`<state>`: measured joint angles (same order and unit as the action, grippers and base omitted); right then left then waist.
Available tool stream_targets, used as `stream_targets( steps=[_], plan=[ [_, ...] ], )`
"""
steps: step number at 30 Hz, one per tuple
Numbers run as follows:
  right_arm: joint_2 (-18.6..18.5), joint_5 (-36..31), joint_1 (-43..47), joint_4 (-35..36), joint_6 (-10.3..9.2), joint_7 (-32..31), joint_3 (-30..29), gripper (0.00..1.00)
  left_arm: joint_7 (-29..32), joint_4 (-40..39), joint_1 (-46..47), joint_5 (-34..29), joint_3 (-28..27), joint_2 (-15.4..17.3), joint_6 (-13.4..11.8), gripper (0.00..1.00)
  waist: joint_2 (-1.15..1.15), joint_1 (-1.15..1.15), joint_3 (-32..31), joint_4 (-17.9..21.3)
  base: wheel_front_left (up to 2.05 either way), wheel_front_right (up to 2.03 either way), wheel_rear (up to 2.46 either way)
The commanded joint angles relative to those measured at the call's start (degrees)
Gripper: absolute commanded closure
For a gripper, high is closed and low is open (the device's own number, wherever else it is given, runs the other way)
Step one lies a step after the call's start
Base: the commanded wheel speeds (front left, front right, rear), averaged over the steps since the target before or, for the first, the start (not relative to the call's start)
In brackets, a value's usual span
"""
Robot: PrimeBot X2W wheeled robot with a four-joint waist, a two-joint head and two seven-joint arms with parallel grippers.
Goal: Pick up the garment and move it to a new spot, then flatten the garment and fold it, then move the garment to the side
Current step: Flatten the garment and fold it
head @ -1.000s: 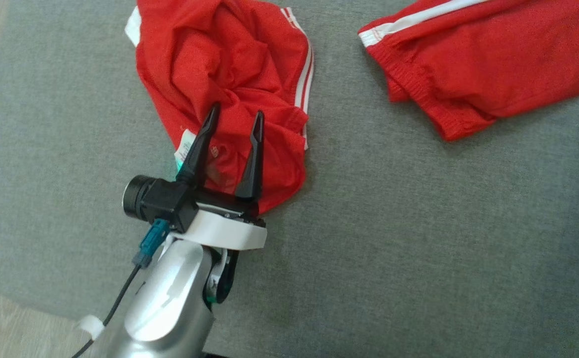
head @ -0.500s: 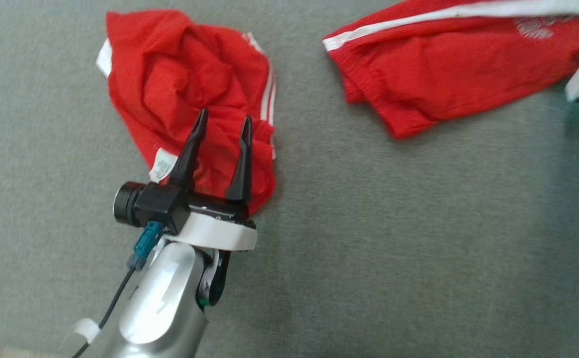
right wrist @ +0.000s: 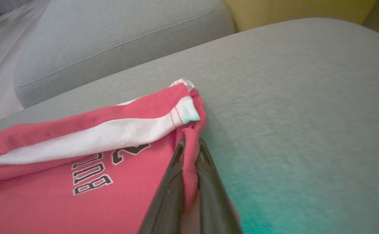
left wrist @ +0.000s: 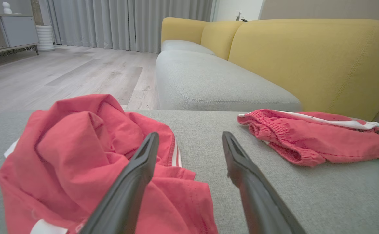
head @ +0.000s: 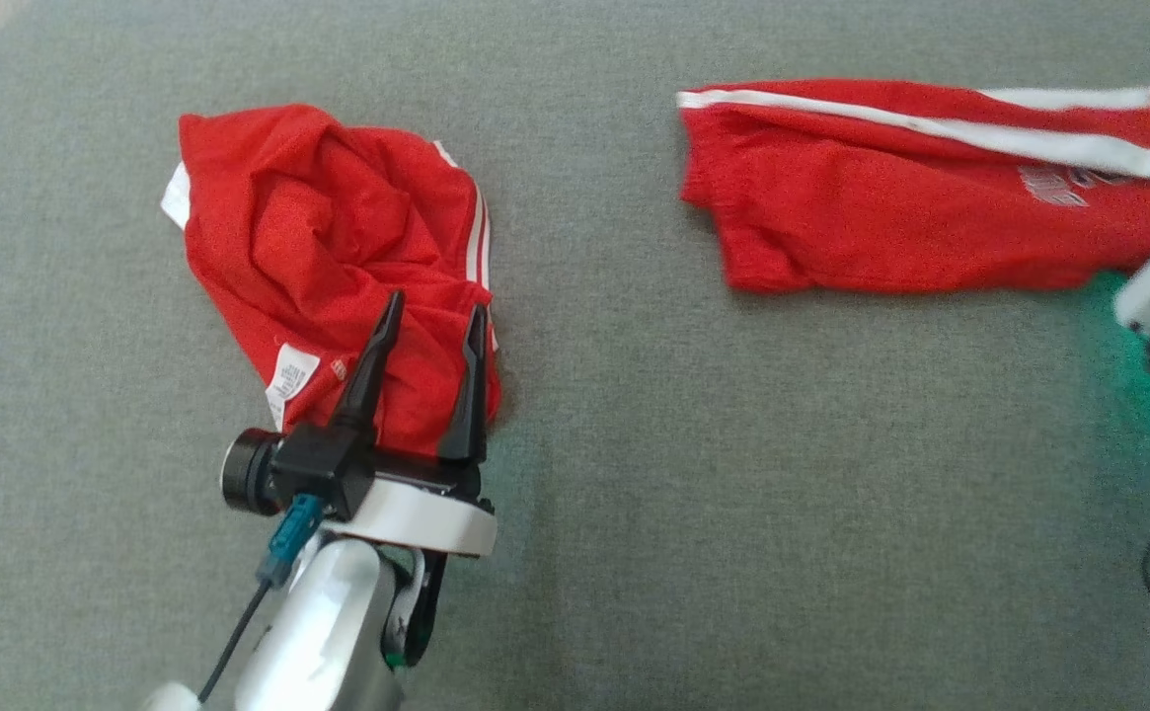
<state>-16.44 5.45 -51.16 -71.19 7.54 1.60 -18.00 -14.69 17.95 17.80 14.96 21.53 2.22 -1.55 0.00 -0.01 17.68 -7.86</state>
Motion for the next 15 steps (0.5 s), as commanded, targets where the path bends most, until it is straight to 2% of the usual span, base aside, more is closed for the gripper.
stream_targets(
  steps=[1,8,15],
  plan=[
    [-1.7,1.1,0.7,2.3,-0.05,1.1,0.8,1.0,-0.3,-1.5,-0.1,-0.7,-2.3,0.7,0.1,0.0,0.0,0.01,-0.6,0.2,0.0,0.0,0.0],
    [-5.2,4.6,4.4,4.4,-0.05,2.1,-0.8,1.0,-0.3,-1.5,-1.1,-1.1,-2.8,0.7,0.4,0.0,0.0,0.01,-1.3,0.1,0.0,0.0,0.0],
    [-5.2,5.5,5.1,5.7,-0.05,2.3,-1.0,1.0,-0.3,-1.4,-1.1,-1.3,-2.9,0.7,0.5,0.0,0.0,0.01,-1.7,-0.2,0.0,0.0,0.0]
  ],
)
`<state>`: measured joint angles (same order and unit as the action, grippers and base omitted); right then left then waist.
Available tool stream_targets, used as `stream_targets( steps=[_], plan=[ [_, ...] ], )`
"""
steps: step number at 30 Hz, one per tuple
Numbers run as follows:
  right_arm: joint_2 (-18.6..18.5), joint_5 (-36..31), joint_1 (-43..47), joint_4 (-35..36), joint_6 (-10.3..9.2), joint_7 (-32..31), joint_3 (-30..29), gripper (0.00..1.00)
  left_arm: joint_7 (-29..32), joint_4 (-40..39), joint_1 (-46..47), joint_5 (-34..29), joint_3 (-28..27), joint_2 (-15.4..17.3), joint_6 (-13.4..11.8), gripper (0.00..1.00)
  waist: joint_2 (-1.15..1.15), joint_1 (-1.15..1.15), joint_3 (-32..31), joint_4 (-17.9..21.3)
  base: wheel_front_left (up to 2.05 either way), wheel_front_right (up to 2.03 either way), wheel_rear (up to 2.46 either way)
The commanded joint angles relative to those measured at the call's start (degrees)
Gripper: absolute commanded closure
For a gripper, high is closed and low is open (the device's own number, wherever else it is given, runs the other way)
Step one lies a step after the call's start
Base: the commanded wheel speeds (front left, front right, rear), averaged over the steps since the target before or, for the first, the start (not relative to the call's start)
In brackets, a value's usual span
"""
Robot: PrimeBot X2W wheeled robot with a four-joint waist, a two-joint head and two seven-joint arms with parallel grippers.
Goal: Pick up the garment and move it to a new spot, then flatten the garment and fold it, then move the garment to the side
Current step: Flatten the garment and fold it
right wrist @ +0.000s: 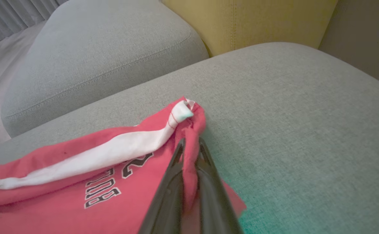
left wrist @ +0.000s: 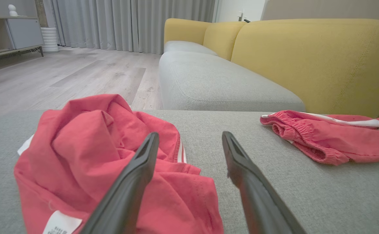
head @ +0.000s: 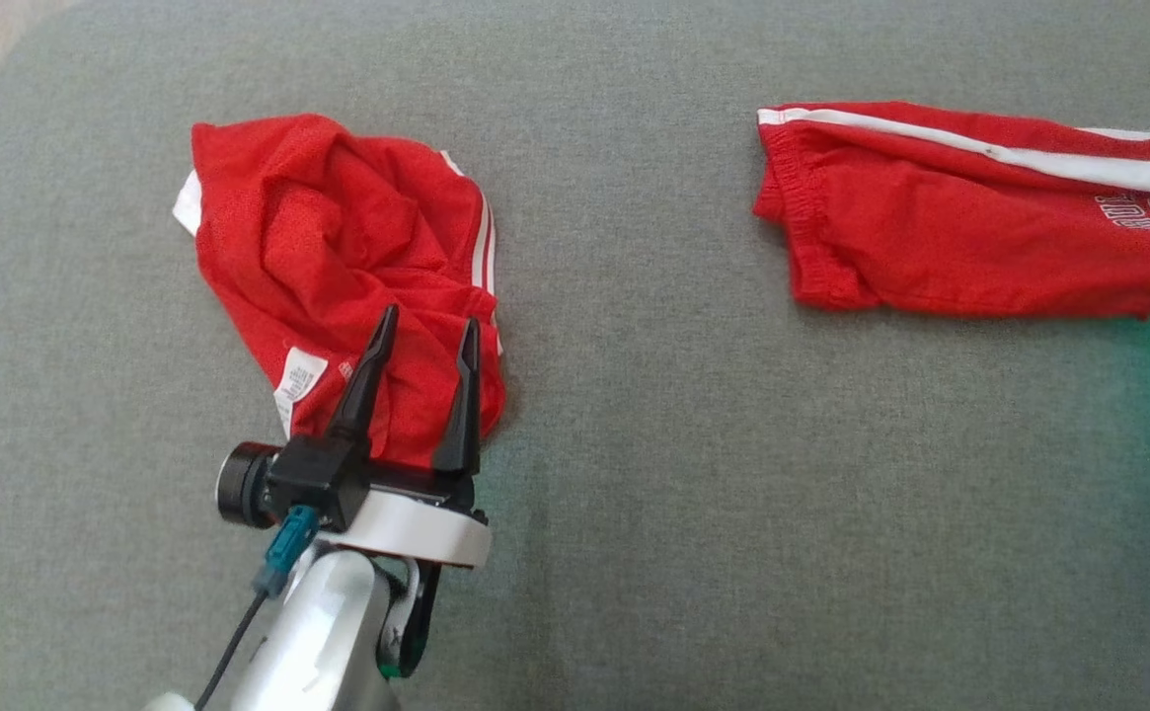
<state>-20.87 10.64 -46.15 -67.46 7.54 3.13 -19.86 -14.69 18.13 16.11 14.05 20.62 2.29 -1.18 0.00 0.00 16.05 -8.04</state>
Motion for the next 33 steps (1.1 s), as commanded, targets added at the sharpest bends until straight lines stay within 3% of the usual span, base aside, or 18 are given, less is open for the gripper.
stream_targets(
  steps=[1,12,24,33],
  plan=[
    [-0.3,0.4,0.0,2.3,-0.05,0.9,1.1,1.0,-0.3,-1.5,0.5,-0.4,-2.0,0.6,0.1,0.0,0.0,0.0,-0.2,0.0,0.0,0.0,0.0],
    [5.6,2.6,-0.2,8.1,-0.05,1.3,6.4,1.0,-0.3,-0.7,-1.2,-0.4,-2.2,0.6,-0.1,0.0,0.0,0.0,-4.7,0.2,0.0,0.0,0.0],
    [15.9,7.0,3.2,17.2,-0.05,-0.1,17.0,1.0,-0.3,-0.4,-3.9,-0.2,-2.0,0.6,0.0,0.0,0.0,0.0,-8.9,-2.1,0.0,0.0,0.0],
    [17.9,11.6,4.1,17.2,-0.05,1.0,24.3,1.0,-0.3,-0.4,-4.2,0.0,-1.2,0.6,-0.1,0.0,0.0,0.0,-8.7,-4.3,0.0,0.0,0.0]
  ],
)
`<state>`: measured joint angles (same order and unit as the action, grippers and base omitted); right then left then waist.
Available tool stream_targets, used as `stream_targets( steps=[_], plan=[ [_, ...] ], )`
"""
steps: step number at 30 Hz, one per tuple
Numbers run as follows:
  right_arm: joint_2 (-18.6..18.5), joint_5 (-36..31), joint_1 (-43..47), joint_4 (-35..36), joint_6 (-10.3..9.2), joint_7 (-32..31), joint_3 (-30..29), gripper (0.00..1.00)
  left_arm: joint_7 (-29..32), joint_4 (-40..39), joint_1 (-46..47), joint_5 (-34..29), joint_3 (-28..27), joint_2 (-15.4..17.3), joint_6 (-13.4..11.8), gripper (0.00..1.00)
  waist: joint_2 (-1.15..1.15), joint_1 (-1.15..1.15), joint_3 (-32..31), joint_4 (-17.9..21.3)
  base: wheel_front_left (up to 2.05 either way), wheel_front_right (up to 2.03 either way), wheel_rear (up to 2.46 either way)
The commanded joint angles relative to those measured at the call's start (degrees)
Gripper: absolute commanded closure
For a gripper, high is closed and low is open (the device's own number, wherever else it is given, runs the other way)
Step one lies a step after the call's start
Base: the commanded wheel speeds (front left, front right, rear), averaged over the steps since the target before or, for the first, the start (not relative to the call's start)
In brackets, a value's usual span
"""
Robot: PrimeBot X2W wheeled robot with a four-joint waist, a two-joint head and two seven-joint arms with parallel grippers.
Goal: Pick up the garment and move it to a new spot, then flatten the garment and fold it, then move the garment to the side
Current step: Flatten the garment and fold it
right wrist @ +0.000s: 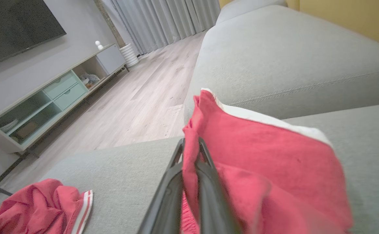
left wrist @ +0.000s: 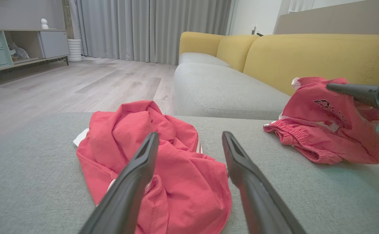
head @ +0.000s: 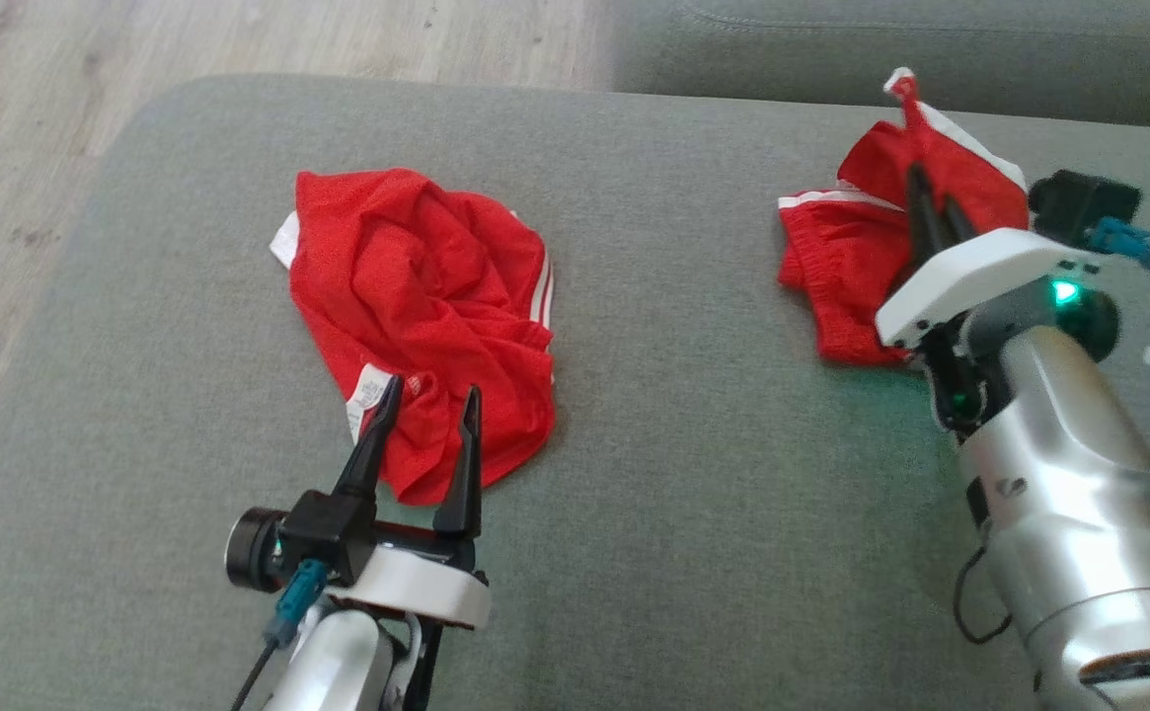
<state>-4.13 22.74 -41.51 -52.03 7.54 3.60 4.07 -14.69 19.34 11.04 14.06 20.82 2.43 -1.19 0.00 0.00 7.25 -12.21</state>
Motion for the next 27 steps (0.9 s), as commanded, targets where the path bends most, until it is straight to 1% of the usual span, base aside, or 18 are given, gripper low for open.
stream_targets(
  steps=[1,4,6,14,15,16,19,22,25,27],
  plan=[
    [1.2,1.1,-0.4,1.5,-0.05,0.5,1.9,1.0,-0.3,-1.6,1.0,0.0,-1.3,0.4,0.0,0.0,0.0,0.0,0.2,-0.4,0.0,0.0,0.0],
    [1.2,5.2,-0.3,0.5,-0.05,0.8,5.6,1.0,-0.3,-1.6,1.2,0.1,-1.2,0.4,-0.1,0.0,0.0,0.0,0.8,-1.0,0.0,0.0,0.0],
    [1.2,6.7,-0.4,-0.5,-0.05,1.1,8.1,1.0,-0.3,-1.6,1.3,0.2,-1.1,0.4,-0.2,0.0,0.0,0.0,1.2,-1.2,0.0,0.0,0.0],
    [1.2,9.1,-0.2,-4.9,-0.05,2.5,18.0,1.0,-0.3,-1.9,1.8,0.6,-0.6,0.4,-0.7,0.0,0.0,0.0,2.3,-1.2,0.0,0.0,0.0],
    [1.2,8.2,-0.4,-5.7,-0.05,3.4,19.0,0.21,-0.3,-1.9,2.0,0.7,-0.6,0.4,-0.7,0.0,0.0,0.0,2.3,-1.1,0.0,0.0,0.0],
    [1.2,7.8,-0.5,-6.2,-0.05,4.1,20.1,0.0,-0.3,-1.9,2.1,0.8,-0.7,0.4,-0.8,0.0,0.0,0.0,2.4,-0.9,0.0,0.0,0.0],
    [1.2,9.0,-0.4,-5.1,-0.05,6.0,23.7,0.0,-0.3,-2.0,2.2,0.9,-1.0,0.4,-0.8,0.0,0.0,0.0,2.4,0.2,0.0,0.0,0.0],
    [1.2,8.7,-0.7,-3.8,-0.05,8.8,26.3,0.0,-0.3,-2.0,2.3,0.7,-1.4,0.4,-0.8,0.0,0.0,0.0,1.9,1.7,0.0,0.0,0.0],
    [1.2,8.7,-0.6,-1.3,-0.05,10.8,26.5,0.0,-0.3,-2.4,2.4,0.6,-2.2,0.4,-0.7,0.0,0.0,0.0,1.0,3.2,0.0,0.0,0.0],
    [1.2,7.6,-0.6,0.5,-0.05,11.3,25.0,0.0,-0.3,-2.8,2.5,0.4,-2.8,0.4,-0.7,0.0,0.0,0.0,0.4,4.2,0.0,0.0,0.0]
  ],
)
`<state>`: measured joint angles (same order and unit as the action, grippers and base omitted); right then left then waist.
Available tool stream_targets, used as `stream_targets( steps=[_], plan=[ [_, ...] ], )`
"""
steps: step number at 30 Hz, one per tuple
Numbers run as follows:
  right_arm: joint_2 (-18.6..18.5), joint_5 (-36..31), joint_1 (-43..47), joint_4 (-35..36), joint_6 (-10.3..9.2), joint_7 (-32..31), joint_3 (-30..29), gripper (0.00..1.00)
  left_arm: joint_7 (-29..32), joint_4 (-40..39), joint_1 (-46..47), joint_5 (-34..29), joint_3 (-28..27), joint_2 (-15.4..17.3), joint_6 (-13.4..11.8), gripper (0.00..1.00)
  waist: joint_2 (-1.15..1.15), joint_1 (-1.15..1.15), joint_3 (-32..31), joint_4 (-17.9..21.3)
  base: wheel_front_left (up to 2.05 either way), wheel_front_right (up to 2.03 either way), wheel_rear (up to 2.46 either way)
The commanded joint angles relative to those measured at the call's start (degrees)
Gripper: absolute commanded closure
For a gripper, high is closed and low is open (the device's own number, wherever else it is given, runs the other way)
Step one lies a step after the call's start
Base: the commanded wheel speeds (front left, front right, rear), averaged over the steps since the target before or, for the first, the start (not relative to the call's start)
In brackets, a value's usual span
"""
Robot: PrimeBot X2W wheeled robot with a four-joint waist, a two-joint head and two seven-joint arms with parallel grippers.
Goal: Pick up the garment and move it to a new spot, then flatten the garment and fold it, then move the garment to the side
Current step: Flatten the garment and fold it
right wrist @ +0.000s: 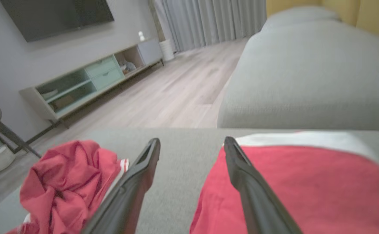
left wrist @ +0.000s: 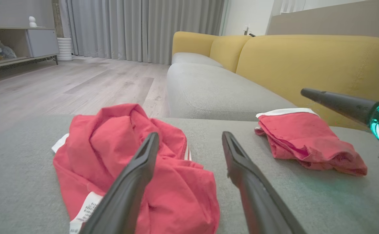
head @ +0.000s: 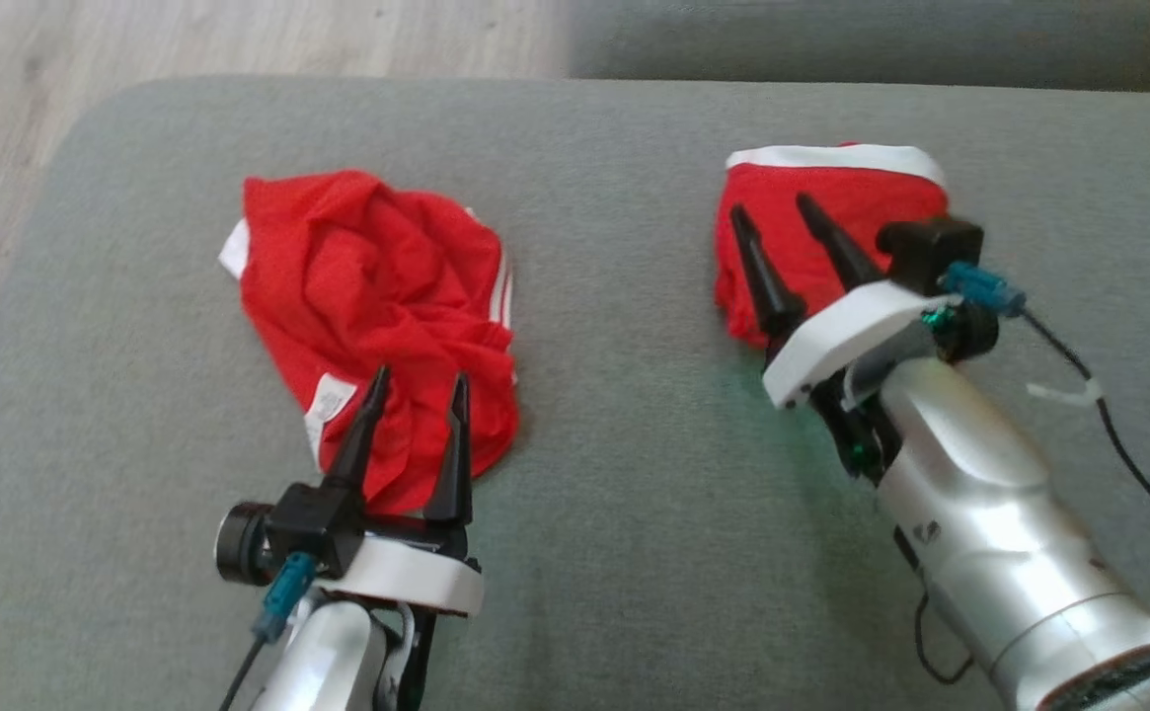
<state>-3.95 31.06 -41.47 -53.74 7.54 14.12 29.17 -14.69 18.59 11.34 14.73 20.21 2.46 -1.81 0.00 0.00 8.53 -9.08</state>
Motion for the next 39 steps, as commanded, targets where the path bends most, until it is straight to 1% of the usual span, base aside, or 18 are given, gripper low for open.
stream_targets(
  steps=[1,4,9,12,14,15,18,21,25,29,30,31,36,39],
  plan=[
    [1.1,-1.7,-0.6,3.8,-0.05,0.8,-1.9,0.0,-0.3,-2.3,2.3,-0.4,-2.4,0.4,-0.1,0.0,0.0,0.0,-1.1,1.6,0.0,0.0,0.0],
    [1.0,-7.0,1.7,10.5,-0.05,0.8,-9.1,0.0,-0.3,-2.9,2.2,-0.6,-3.2,0.4,-0.1,0.0,0.0,0.0,-2.1,3.1,0.0,0.0,0.0],
    [1.0,-17.6,9.7,20.8,-0.05,0.9,-20.6,0.0,-0.3,-3.8,1.8,-0.8,-4.2,0.4,-0.1,0.0,0.0,0.0,-3.4,4.9,0.0,0.0,0.0],
    [1.0,-20.2,15.3,25.5,-0.05,0.9,-25.9,0.0,-0.3,-4.2,1.2,-0.7,-4.8,0.4,-0.1,0.0,0.0,0.0,-4.1,5.8,0.0,0.0,0.0],
    [1.1,-21.1,19.0,28.2,-0.05,0.9,-27.1,0.0,-0.3,-4.5,0.7,-0.4,-5.4,0.4,-0.1,0.0,0.0,0.0,-4.3,6.4,0.0,0.0,0.0],
    [1.1,-21.1,19.0,28.2,-0.05,0.9,-27.1,0.0,-0.3,-4.5,0.7,-0.4,-5.4,0.4,-0.1,0.0,0.0,0.0,-4.3,6.4,0.0,0.0,0.0],
    [1.1,-22.3,23.8,31.6,-0.05,0.9,-28.5,0.0,-0.3,-4.9,-0.1,-0.1,-6.2,0.4,-0.1,0.0,0.0,0.0,-4.2,7.1,0.0,0.0,0.0],
    [1.1,-22.1,27.0,33.4,-0.05,0.9,-29.1,0.0,-0.3,-4.9,-0.8,-0.2,-6.8,0.4,0.1,0.0,0.0,0.0,-3.9,7.5,0.0,0.0,0.0],
    [1.1,-22.3,28.5,34.8,-0.05,0.9,-28.7,0.0,-0.3,-4.8,-1.0,-0.4,-7.4,0.4,0.4,0.0,0.0,0.0,-2.9,7.7,0.0,0.0,0.0],
    [1.1,-22.1,27.4,34.8,-0.05,0.9,-28.7,0.0,-0.3,-5.0,-0.2,-0.7,-7.2,0.4,0.8,0.0,0.0,0.0,-1.1,6.9,0.0,0.0,0.0],
    [1.1,-22.1,26.7,34.5,-0.05,0.9,-28.7,0.71,-0.3,-5.0,0.1,-0.7,-7.0,0.4,0.9,0.0,0.0,0.0,-0.4,6.6,0.0,0.0,0.0],
    [1.1,-22.5,25.8,34.2,-0.05,0.9,-28.6,1.0,-0.3,-5.1,0.5,-0.8,-6.9,0.4,1.0,0.0,0.0,0.0,0.3,6.3,0.0,0.0,0.0],
    [1.1,-26.0,20.2,30.3,-0.05,0.1,-29.6,1.0,-0.3,-5.3,2.6,-0.7,-5.7,0.4,1.3,0.0,0.0,0.0,4.3,3.7,0.0,0.0,0.0],
    [1.1,-26.9,16.1,26.5,-0.05,-1.3,-30.6,1.0,-0.3,-5.2,3.7,-0.2,-4.7,0.4,1.2,0.0,0.0,0.0,6.4,2.0,0.0,0.0,0.0]
  ],
)
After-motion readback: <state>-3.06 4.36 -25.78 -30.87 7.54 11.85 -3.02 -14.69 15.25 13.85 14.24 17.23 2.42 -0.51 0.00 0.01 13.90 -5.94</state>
